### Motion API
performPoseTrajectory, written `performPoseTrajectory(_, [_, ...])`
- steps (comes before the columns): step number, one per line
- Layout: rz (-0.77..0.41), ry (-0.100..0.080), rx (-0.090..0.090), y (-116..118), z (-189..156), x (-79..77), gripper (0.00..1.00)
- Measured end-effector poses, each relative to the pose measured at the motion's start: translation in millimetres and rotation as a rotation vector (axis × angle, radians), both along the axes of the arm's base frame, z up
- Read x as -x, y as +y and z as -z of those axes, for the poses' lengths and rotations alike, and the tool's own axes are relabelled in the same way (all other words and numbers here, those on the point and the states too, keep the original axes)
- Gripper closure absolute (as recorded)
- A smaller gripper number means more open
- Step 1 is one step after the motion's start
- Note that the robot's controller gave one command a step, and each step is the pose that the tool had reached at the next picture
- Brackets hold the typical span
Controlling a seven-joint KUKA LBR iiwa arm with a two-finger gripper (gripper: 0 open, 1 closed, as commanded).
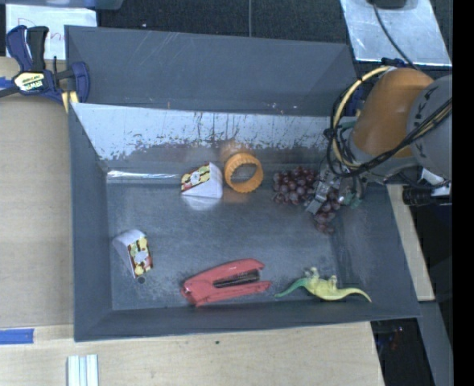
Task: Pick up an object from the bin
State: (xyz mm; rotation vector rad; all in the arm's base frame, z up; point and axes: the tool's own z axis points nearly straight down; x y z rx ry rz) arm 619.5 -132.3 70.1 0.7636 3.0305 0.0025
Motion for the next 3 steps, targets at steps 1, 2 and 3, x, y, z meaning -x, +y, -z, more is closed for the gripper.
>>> performPoseTrajectory(1, [0.000, 0.000, 0.000, 0, 0, 0.0, 1.00])
performPoseTrajectory(2, [-0.001, 0.001, 0.000, 0, -19, 0.9, 1.00])
performPoseTrajectory(3, [-0.003, 0.005, -0.001, 0, -68, 1.8, 1.00])
